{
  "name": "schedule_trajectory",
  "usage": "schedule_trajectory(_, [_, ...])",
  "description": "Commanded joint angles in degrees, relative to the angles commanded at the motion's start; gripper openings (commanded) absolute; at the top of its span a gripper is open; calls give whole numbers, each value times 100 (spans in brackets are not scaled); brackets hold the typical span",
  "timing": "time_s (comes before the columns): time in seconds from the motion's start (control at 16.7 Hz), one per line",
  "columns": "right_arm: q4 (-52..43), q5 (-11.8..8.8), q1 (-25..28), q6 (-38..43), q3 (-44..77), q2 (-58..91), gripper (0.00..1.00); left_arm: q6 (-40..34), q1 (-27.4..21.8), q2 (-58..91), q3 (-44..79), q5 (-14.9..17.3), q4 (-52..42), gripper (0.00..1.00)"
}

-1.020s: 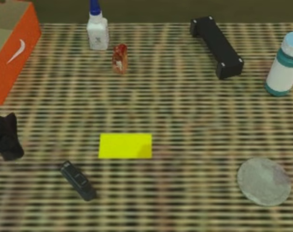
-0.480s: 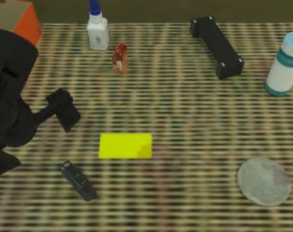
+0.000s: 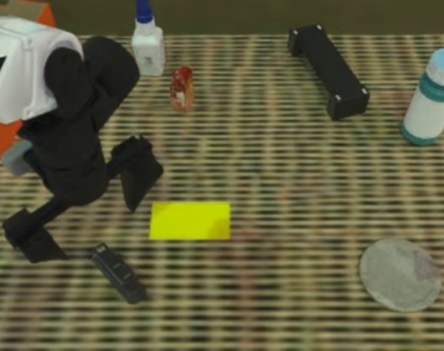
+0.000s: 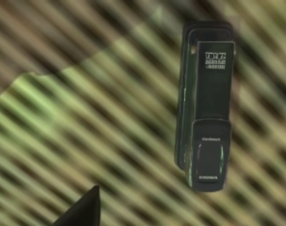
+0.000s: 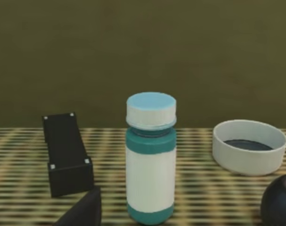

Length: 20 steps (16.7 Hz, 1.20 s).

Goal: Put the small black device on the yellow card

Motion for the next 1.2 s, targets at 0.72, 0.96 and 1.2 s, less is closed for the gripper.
schedule_trajectory(0.72, [0, 0, 0, 0, 0, 0, 100, 22, 19, 522, -719, 1, 1258, 100])
schedule_trajectory(0.96, [0, 0, 0, 0, 0, 0, 100, 23, 18, 921, -1239, 3, 2165, 100])
schedule_trajectory(1.2, [0, 0, 0, 0, 0, 0, 100, 22, 17, 977, -1308, 3, 2270, 100])
